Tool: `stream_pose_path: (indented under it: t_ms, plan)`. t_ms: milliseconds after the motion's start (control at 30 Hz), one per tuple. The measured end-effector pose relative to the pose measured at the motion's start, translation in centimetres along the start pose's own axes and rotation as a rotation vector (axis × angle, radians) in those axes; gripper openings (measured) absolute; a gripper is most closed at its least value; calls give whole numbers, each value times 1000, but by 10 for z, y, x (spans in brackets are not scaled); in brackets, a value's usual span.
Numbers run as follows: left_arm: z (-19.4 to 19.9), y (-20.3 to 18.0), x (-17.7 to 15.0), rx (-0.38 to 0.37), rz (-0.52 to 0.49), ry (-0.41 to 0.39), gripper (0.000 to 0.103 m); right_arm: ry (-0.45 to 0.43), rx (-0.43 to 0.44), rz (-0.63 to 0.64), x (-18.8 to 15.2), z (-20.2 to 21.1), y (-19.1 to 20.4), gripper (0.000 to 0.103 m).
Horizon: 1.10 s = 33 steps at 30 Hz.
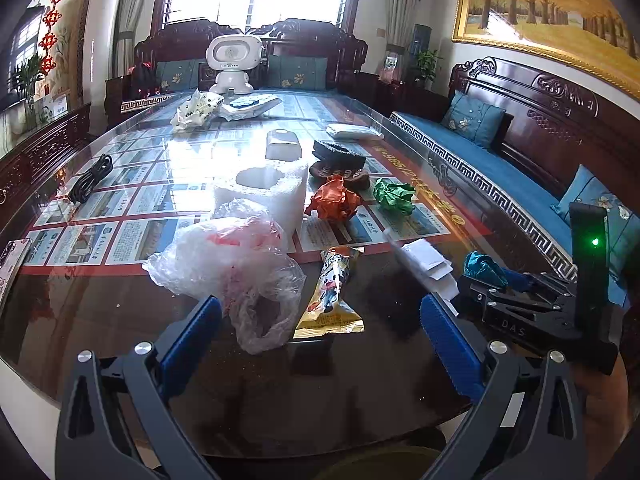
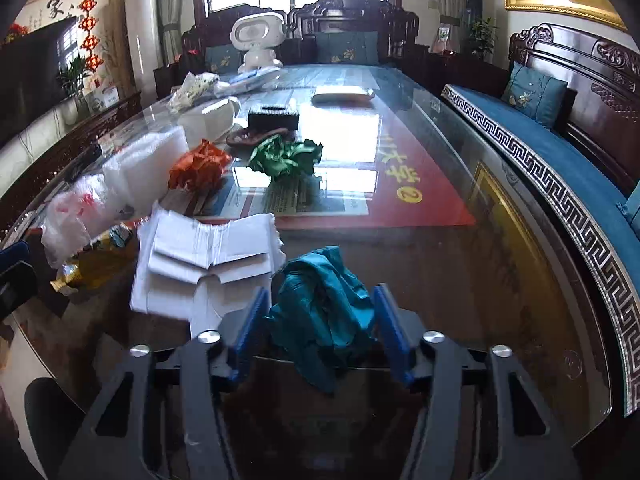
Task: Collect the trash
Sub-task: 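Grasp the teal cloth with the right tool while the left tool grasps the snack wrapper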
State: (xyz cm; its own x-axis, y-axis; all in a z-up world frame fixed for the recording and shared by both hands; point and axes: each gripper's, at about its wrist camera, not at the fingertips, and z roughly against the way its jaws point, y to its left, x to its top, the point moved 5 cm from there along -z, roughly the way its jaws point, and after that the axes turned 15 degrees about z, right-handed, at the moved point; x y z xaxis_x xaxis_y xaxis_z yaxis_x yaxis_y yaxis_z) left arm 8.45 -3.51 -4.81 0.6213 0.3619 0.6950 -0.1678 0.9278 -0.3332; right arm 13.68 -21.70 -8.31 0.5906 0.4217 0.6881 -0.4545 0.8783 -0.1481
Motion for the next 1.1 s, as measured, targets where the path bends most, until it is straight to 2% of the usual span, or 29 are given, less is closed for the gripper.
stream_pose_path:
  t_ms: [67, 133, 367, 600, 667, 733, 967, 1100]
  plan:
    - [0, 0, 0, -3, 4, -3, 99, -7, 8, 12, 0, 2, 1, 37]
    - [2, 1, 1, -7, 10, -12, 99, -30, 11, 13, 0, 7, 2, 34]
    - [2, 14, 8, 21, 34, -28, 99, -136, -20, 5, 7, 39, -1, 33]
    - [-4, -8, 8, -26, -24, -34, 99, -175, -26, -8, 11, 57, -4, 34]
    - [-9, -14, 7, -33, -52, -26, 93, -175, -23, -11, 11, 59, -5, 34]
    - [-18, -19, 5, -30, -87, 1, 77, -177, -27, -14, 10, 60, -7, 34]
    - [-34, -17, 4, -80, -73, 62, 77, -179, -26, -30, 4, 61, -12, 34]
    - [-41, -9, 5, -106, -39, 95, 57, -184, -17, -33, 5, 59, -8, 35]
